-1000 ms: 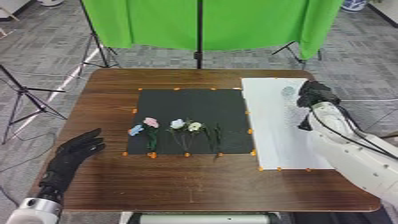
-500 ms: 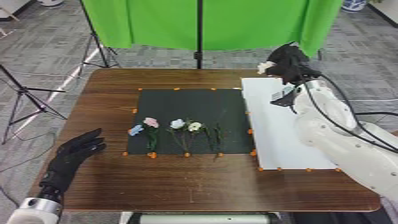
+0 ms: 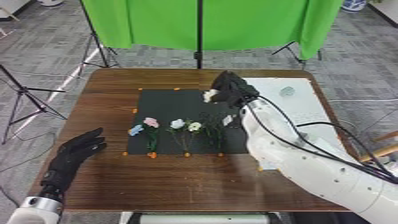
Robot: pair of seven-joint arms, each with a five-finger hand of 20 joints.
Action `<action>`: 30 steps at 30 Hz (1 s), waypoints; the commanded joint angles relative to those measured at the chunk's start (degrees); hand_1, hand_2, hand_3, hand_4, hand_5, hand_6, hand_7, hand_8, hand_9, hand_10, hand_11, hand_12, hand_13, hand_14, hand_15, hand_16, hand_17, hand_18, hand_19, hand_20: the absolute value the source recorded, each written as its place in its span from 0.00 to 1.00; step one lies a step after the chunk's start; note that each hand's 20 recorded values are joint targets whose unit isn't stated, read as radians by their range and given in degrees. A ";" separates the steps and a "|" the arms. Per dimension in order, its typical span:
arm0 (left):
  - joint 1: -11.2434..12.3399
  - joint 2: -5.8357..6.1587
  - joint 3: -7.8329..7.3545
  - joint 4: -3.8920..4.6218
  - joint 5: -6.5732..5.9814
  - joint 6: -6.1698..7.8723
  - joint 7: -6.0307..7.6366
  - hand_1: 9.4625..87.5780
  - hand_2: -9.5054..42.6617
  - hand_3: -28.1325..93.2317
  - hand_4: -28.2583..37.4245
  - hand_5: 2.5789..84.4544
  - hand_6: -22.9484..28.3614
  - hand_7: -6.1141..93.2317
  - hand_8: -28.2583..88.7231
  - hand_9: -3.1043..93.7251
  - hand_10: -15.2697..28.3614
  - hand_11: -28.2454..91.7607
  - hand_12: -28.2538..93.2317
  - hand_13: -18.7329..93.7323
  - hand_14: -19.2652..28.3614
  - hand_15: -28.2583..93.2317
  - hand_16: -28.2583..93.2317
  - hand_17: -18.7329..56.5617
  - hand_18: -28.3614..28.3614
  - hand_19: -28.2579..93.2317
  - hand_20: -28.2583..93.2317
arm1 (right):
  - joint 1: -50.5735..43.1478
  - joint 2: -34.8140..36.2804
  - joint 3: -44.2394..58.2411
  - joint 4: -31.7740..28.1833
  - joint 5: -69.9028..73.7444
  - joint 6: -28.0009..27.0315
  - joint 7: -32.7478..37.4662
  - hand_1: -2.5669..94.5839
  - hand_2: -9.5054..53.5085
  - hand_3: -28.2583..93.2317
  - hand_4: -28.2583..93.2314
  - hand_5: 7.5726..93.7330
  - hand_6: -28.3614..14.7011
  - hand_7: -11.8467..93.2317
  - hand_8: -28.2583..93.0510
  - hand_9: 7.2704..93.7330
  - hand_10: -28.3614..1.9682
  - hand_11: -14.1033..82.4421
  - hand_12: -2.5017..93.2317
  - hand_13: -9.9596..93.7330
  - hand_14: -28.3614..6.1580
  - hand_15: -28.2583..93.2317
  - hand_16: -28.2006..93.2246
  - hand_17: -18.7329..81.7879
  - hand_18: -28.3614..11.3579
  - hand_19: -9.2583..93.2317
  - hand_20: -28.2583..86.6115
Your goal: Arrange flowers
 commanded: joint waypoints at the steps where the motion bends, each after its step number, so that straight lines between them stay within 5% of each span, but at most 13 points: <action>1: 0.18 -0.40 0.11 0.61 0.24 -1.03 -0.67 0.34 0.00 0.74 0.26 0.48 0.53 0.16 0.19 0.45 0.63 0.38 0.34 0.48 0.76 0.38 0.26 0.35 0.75 0.30 0.39 | -0.95 0.52 -0.54 -1.36 -2.01 -4.13 -0.32 0.60 0.00 0.67 0.12 0.79 0.65 0.29 0.30 0.92 0.60 0.28 0.39 0.97 0.77 0.72 0.55 0.82 0.37 1.00 0.71; 9: 0.04 -0.07 0.15 0.77 0.22 -1.51 -0.77 0.34 0.00 0.75 0.26 0.48 0.53 0.16 0.19 0.45 0.63 0.37 0.34 0.48 0.77 0.38 0.26 0.35 0.75 0.30 0.39 | -1.65 1.44 -0.93 -2.01 -4.77 -8.19 -0.64 0.48 0.00 0.74 0.11 0.74 0.66 0.28 0.26 0.87 0.56 0.41 0.29 0.96 0.76 0.73 0.55 0.81 0.34 1.00 0.72; 12: -0.23 -0.03 0.30 0.87 0.30 -1.63 -0.75 0.34 0.00 0.74 0.26 0.48 0.53 0.16 0.19 0.45 0.63 0.37 0.34 0.48 0.77 0.38 0.26 0.35 0.75 0.30 0.39 | -1.68 1.49 -1.04 -2.07 -6.19 -9.05 -0.72 0.44 0.00 0.76 0.11 0.73 0.66 0.28 0.16 0.85 0.54 0.42 0.28 0.95 0.75 0.73 0.55 0.80 0.34 1.00 0.73; 22: -0.14 0.20 0.05 0.79 0.28 -1.75 -1.01 0.34 0.00 0.74 0.26 0.48 0.53 0.16 0.19 0.45 0.63 0.37 0.34 0.48 0.76 0.38 0.26 0.34 0.75 0.30 0.39 | -1.73 2.15 -1.88 -1.89 -8.97 -11.39 -1.54 0.38 0.00 0.77 0.11 0.69 0.64 0.27 0.16 0.83 0.49 0.41 0.28 0.95 0.74 0.73 0.55 0.79 0.33 1.00 0.72; 30: -0.29 0.41 0.01 0.84 0.24 -1.78 -1.10 0.34 0.00 0.75 0.26 0.48 0.53 0.16 0.19 0.45 0.63 0.37 0.34 0.48 0.76 0.38 0.26 0.34 0.76 0.30 0.39 | -1.01 2.73 -2.14 -2.36 -9.27 -6.57 -2.87 0.39 0.00 0.76 0.11 0.69 0.64 0.26 0.16 0.82 0.49 0.42 0.28 0.94 0.73 0.73 0.55 0.78 0.33 1.00 0.71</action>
